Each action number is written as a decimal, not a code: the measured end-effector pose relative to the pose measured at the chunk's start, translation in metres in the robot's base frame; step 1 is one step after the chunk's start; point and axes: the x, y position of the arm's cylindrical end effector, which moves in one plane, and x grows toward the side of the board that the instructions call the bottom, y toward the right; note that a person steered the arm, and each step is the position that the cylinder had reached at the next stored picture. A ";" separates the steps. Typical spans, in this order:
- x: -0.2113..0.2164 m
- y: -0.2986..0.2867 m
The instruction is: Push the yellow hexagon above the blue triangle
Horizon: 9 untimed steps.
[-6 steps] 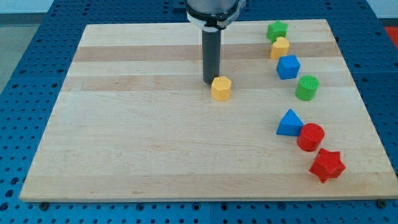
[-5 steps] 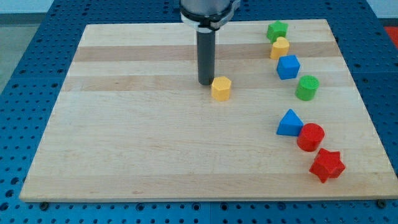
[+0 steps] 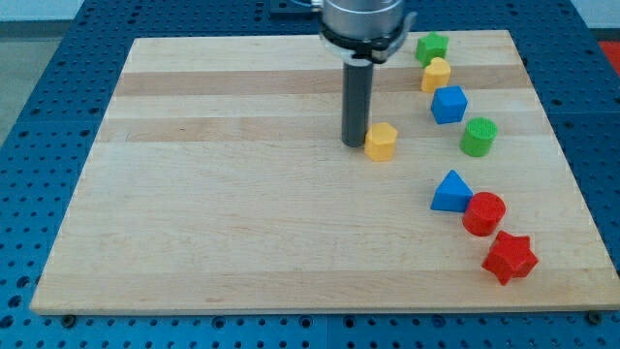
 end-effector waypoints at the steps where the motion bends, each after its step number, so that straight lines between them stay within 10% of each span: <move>1: 0.000 0.031; 9: 0.023 0.089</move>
